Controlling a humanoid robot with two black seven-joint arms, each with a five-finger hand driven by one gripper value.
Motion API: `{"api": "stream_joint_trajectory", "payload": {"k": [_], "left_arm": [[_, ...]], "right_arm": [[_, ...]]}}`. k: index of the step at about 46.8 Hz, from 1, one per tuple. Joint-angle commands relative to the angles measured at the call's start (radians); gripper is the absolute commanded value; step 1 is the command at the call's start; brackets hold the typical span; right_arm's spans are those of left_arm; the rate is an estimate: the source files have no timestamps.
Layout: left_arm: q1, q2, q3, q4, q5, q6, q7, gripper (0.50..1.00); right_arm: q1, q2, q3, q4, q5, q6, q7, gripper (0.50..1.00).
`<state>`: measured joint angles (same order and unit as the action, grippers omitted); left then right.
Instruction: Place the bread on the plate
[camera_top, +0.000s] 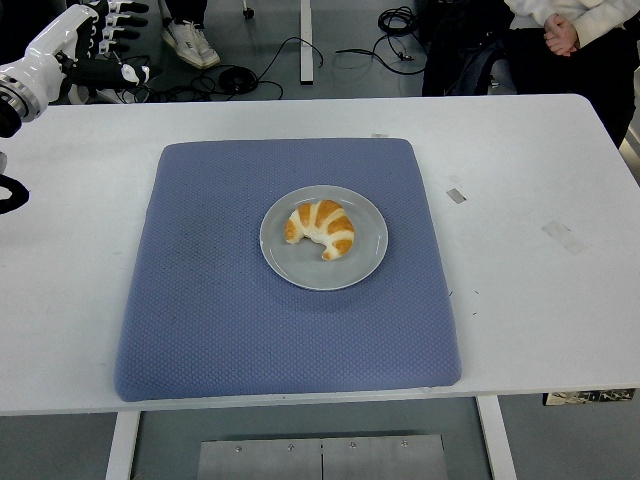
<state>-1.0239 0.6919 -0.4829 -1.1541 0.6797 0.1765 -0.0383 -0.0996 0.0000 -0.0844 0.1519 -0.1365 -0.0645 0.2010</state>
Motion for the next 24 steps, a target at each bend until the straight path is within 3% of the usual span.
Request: {"api": "stream_joint_trajectory", "payload": {"k": [1, 10, 24], "left_arm": [[0.018, 0.006, -0.028, 0.004, -0.014, -0.002, -0.014, 0.825], [0.051, 0.008, -0.057, 0.005, -0.022, -0.006, -0.061, 0.827], [0.050, 0.001, -0.060, 0.016, -0.022, -0.006, -0.064, 0.830]], "right_arm": [[0.000, 0.000, 0.000, 0.000, 0.000, 0.000, 0.000, 1.000], [0.004, 0.000, 0.000, 0.012, 0.000, 0.002, 0.000, 1.000], [-0.012, 0.000, -0.002, 0.000, 0.002, 0.002, 0.000, 1.000]]}}
